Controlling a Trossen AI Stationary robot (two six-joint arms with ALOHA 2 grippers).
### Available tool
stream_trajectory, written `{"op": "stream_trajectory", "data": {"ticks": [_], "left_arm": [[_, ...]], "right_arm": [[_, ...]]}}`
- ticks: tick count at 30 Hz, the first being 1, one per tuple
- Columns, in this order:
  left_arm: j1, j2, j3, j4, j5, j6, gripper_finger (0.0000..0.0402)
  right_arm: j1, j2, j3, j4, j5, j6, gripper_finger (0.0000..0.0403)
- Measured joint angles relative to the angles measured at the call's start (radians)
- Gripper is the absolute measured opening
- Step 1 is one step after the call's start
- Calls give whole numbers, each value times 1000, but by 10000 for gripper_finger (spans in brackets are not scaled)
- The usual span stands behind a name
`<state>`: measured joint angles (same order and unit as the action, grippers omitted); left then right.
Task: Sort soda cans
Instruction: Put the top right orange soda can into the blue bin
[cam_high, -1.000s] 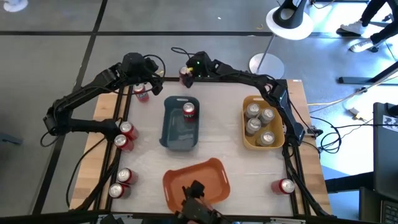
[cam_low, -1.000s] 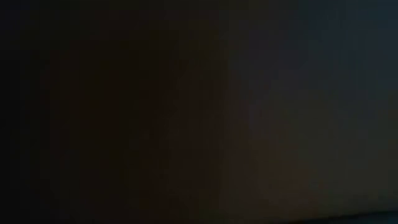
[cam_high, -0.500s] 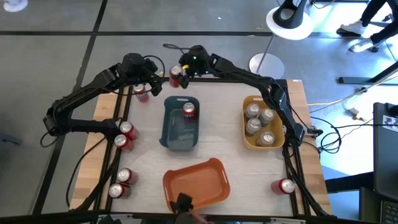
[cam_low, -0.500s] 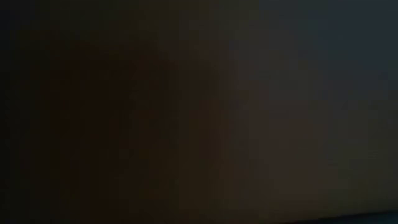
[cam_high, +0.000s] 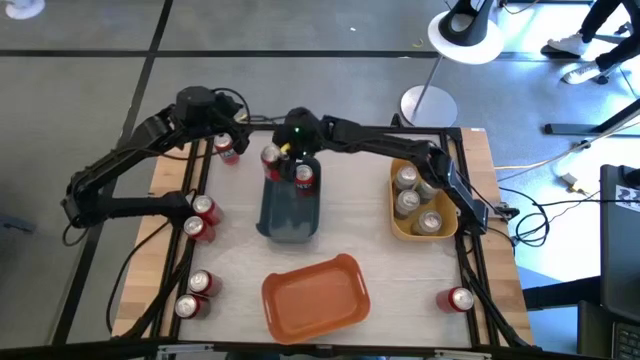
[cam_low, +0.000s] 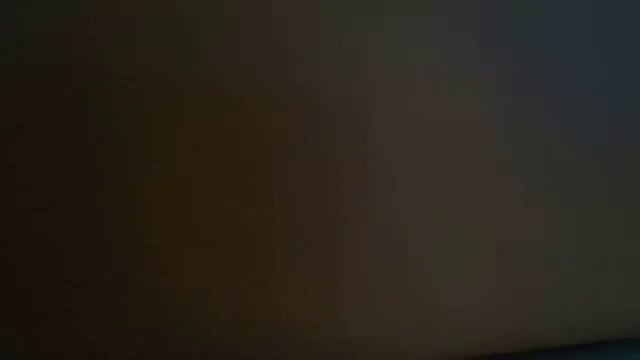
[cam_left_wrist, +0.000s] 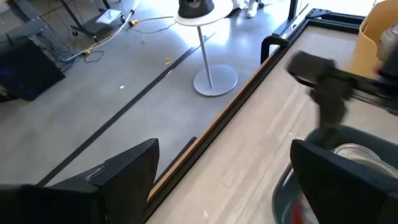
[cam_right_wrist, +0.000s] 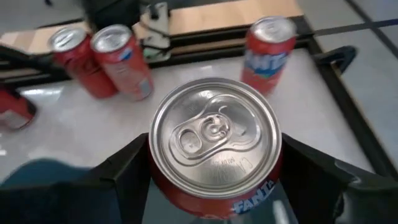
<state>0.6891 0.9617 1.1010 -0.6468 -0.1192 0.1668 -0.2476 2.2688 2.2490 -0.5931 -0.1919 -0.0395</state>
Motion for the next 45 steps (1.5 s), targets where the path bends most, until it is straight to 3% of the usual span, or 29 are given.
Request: {"op": "stream_trajectory", "data": {"ticks": [10,24,31,38,45], "left_arm": [[0,1,0,-28,0,-32,351],[0,2,0,-28,0,-32,351],[0,2,0,-26,0,-36,351],[0,2,0,-25,0,-37,351],[0,2,0,-26,0,-57,351]], "right_arm": [[67,2,-15,-98,171,-18,285],[70,8,-293,205,246,35,285],[70,8,-356,295,254,35,312],[70,7,-348,288,254,34,346],[71,-70,-259,194,253,-18,351]]}}
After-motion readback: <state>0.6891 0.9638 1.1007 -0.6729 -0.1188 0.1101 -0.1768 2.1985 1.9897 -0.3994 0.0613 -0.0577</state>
